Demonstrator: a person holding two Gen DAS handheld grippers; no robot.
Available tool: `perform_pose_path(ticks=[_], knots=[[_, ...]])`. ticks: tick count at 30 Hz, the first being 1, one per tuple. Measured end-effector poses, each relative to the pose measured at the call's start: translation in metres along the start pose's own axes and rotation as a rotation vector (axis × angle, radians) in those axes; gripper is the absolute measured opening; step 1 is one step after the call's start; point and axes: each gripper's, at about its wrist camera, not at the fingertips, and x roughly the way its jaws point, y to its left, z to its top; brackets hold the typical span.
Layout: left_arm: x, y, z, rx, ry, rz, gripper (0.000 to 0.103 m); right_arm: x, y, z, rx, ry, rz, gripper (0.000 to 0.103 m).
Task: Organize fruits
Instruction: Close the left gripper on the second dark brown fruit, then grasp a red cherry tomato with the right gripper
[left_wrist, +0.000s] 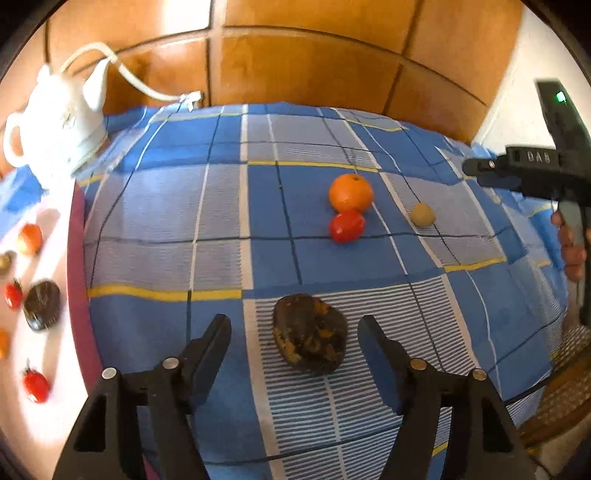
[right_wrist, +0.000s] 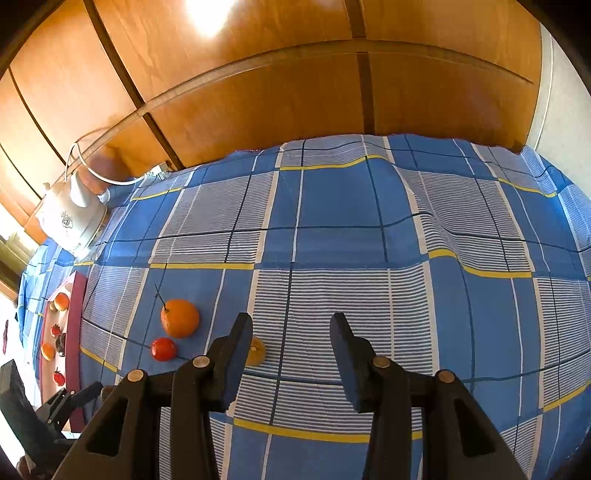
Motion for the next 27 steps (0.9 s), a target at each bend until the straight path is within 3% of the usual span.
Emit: perform_pose_path(ticks=[6,7,9,19,27], knots=[[0.014,-0.022,0.005,0.164,0.012,0.113,0.075,0.001,0.001,0.000,-0.005,0.008,0.000,0.044],[0.020,-0.022,0.004,0.173,0.035,0.117,0.066,0.001,0.001,-0.001,-0.005,0.008,0.000,0.044],[0.024,-0.018,0.000,0.152,0.047,0.072,0.047,0.001,0.000,0.000,-0.005,0.008,0.000,0.044],[0.016,-0.005,-0.013,0.031,-0.022,0.019,0.045,0.007,0.001,-0.001,-0.001,0.036,0.025,0.044],[0.015,-0.004,-0.018,0.009,-0.063,0.005,0.045,0.025,0.013,-0.008,-0.018,0.111,0.085,0.044]])
